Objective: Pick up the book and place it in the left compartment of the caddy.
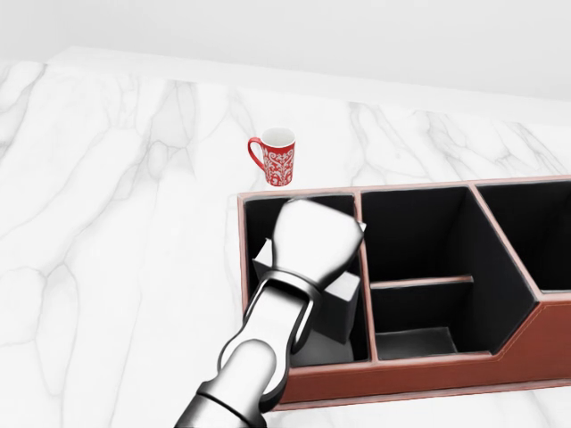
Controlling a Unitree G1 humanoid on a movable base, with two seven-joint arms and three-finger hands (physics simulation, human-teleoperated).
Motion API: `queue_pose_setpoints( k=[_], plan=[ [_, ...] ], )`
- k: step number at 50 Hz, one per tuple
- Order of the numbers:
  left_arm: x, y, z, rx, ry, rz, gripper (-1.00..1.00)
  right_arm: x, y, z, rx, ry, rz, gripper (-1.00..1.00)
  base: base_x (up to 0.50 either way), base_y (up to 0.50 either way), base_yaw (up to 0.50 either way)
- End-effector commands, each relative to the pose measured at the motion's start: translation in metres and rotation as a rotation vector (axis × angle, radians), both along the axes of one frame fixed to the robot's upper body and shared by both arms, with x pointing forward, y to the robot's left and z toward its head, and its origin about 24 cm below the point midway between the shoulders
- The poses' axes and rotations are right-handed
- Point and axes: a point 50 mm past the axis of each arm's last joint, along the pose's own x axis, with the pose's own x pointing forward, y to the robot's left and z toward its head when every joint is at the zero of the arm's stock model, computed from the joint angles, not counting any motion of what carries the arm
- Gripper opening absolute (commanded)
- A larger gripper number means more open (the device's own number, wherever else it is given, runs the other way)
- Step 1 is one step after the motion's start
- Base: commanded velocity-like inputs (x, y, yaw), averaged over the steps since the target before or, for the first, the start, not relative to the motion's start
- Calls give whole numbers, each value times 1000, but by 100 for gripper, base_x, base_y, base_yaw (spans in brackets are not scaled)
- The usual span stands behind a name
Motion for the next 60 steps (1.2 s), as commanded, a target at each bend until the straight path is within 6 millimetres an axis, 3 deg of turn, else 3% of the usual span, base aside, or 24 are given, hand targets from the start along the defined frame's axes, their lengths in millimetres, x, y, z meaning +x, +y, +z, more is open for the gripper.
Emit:
queue_pose_setpoints(
  k=[1,19,46,48,51,53,54,60],
  plan=[
    [7,-2,-12,-26,-2,-18,-100,-1,0,1,-1,0,0,100,0,0,0],
    [15,8,-42,-78,62,15,-100,0,0,0,-3,0,2,100,0,0,0],
    [7,6,-58,-54,100,0,-100,-1,1,1,-3,2,1,100,0,0,0],
    [4,4,-60,-58,102,-6,-65,-1,0,2,-3,2,1,100,0,0,0],
    [1,1,-59,-59,89,-19,4,-1,1,2,-3,2,1,100,0,0,0],
    [1,0,-58,-61,81,-22,86,-1,1,1,-4,2,1,100,0,0,0],
    [0,0,-58,-62,78,-22,100,-1,0,0,-3,2,0,100,0,0,0],
    [-12,-6,-55,-50,40,-56,100,-1,0,0,-4,2,0,100,0,0,0]
  ],
)
